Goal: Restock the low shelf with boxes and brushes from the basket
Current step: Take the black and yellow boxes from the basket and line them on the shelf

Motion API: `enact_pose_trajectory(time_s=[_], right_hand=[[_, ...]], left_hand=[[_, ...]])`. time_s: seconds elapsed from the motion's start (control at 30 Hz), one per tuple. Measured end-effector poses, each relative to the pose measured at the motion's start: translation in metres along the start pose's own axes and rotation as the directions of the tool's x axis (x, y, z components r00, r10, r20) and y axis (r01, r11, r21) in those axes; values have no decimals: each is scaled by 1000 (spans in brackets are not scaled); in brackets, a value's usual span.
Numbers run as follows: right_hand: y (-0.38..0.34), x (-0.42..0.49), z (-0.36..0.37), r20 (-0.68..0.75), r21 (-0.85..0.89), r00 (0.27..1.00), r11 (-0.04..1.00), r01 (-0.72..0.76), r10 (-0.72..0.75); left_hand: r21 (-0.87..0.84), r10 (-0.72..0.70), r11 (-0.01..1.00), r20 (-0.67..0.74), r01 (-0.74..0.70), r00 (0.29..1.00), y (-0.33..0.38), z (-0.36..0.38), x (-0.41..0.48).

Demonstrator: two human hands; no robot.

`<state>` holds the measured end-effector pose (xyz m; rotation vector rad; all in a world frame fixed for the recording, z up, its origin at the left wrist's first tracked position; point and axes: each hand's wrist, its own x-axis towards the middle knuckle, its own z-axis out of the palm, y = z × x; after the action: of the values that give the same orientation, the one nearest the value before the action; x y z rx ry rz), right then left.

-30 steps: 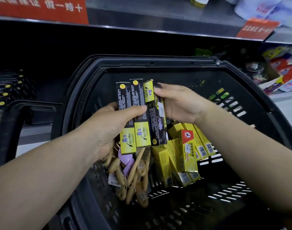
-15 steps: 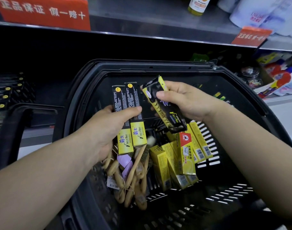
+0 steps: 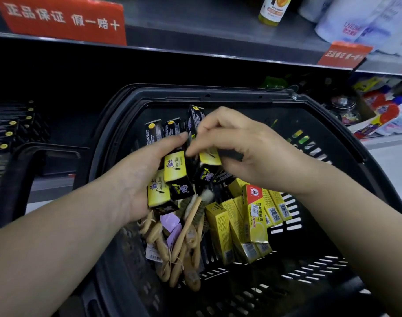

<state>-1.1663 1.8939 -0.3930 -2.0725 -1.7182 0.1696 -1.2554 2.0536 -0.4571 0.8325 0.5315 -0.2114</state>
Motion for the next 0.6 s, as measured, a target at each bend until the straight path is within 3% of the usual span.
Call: enact_pose_trajectory(time_s=[0.07,0.2,0.33,0.43,0.5,0.6], right_hand=[[-1,-1,-1,-84,141,996,990,-22,35],[-6,0,12,-154,429,980,902,-49,126],[2,1,17,-251,530,924,840,-118,288],[13,-1,6,-19,634,890,694,-341,456],[17,-1,-2,136,673,890,619,-405,434],[13,6,-13,229,661,879,597,-455,418]], left_hand=[[-6,24,1000,40,-23,999,-1,-1,4],[10,-127,992,208,128,970,-3,5,-7],[87,-86,993,70,79,994,2,11,-16],[169,-33,985,33,27,999,2,17,-26],[231,-8,973,47,-3,999,5,20,-33],[286,9,958,82,-32,997,13,19,-42]])
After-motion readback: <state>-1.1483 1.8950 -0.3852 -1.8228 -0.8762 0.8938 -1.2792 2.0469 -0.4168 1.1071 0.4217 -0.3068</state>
